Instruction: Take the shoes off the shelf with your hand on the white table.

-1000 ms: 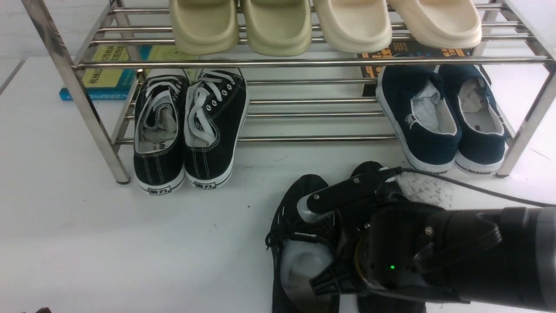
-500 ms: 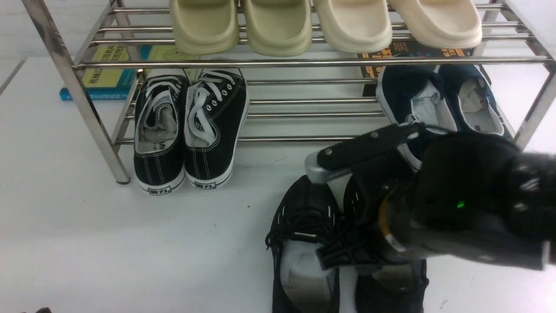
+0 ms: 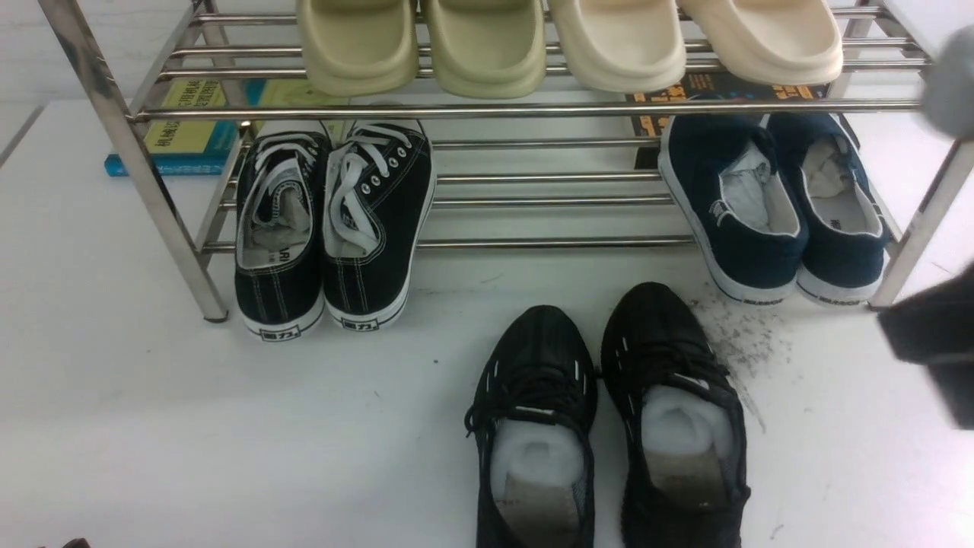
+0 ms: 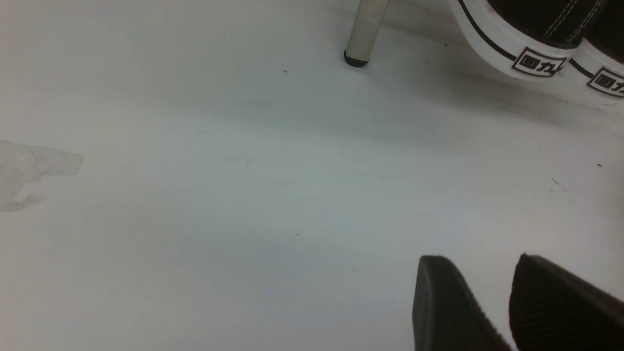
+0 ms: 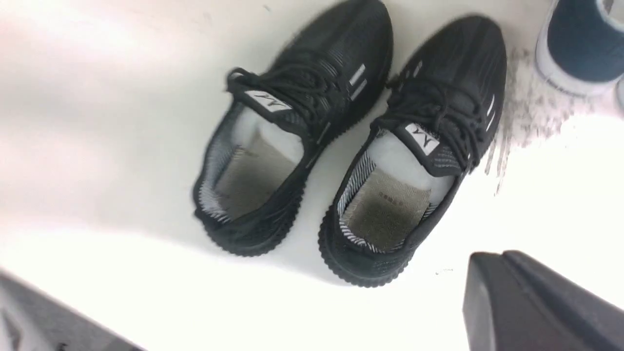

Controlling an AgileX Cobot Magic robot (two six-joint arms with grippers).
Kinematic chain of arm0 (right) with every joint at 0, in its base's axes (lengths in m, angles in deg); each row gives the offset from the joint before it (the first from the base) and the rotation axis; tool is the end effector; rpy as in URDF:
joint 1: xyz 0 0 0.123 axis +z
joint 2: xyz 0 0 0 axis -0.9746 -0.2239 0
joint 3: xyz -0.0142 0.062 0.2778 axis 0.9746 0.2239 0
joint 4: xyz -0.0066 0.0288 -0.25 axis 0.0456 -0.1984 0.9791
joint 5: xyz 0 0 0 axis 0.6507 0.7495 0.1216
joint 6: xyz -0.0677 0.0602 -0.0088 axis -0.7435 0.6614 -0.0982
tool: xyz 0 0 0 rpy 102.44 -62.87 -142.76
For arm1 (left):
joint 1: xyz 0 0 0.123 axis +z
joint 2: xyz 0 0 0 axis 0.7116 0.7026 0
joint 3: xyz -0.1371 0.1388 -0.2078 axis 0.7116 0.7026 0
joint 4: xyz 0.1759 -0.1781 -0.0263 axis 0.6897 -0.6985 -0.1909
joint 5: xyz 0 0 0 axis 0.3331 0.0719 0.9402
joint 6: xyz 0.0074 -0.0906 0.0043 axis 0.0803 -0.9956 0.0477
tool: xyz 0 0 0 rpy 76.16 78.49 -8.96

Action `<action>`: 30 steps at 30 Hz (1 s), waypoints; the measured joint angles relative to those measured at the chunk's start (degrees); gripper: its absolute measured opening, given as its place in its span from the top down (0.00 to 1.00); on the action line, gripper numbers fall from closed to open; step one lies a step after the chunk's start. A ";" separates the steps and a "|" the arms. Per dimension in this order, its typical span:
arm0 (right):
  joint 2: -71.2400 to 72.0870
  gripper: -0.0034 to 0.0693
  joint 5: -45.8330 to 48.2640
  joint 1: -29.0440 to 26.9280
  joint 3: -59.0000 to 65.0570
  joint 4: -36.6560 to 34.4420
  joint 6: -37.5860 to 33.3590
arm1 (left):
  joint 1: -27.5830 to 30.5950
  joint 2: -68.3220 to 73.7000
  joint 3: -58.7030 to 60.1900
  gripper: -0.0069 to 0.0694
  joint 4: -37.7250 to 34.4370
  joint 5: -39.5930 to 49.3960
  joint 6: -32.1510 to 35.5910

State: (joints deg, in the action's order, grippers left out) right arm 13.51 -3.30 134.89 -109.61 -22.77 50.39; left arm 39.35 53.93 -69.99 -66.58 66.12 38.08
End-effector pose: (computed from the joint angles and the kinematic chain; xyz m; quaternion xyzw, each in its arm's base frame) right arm 0.1006 0.1211 0.4225 -0.2149 0.9082 0.1496 0.3264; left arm 0.0512 -0.0010 0.1729 -0.0765 0.8094 -0.0864 0.5759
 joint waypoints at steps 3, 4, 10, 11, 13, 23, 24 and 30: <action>7.21 0.97 0.00 0.00 2.34 -0.88 -3.18 | 0.00 0.00 0.00 0.59 0.00 0.00 0.00; 9.69 0.97 -0.14 0.00 4.00 -0.94 -3.86 | 0.00 0.00 0.00 0.59 0.00 0.00 0.00; 22.28 0.97 -16.83 0.00 20.35 -1.01 -5.76 | 0.00 0.00 0.00 0.59 0.00 0.00 0.00; 23.89 0.97 -22.22 0.00 24.37 -1.06 -5.91 | 0.00 0.00 0.00 0.59 0.00 0.00 0.00; 25.65 0.97 -30.10 0.00 30.00 -1.05 -5.91 | 0.00 0.00 0.00 0.59 0.00 0.00 0.00; 27.47 0.97 -68.80 0.00 52.09 1.57 -5.96 | 0.00 0.00 0.00 0.59 0.00 0.00 0.00; 27.47 0.97 -69.72 0.00 52.57 2.16 -5.96 | 0.00 0.00 0.00 0.59 0.00 0.00 0.00; 27.47 0.97 -71.25 0.00 53.72 6.33 -6.02 | 0.00 0.00 0.00 0.59 0.00 0.00 0.00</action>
State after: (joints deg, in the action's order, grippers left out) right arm 40.98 -74.55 134.89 -55.89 -16.44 44.36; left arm 39.35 53.93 -69.99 -66.58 66.12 38.08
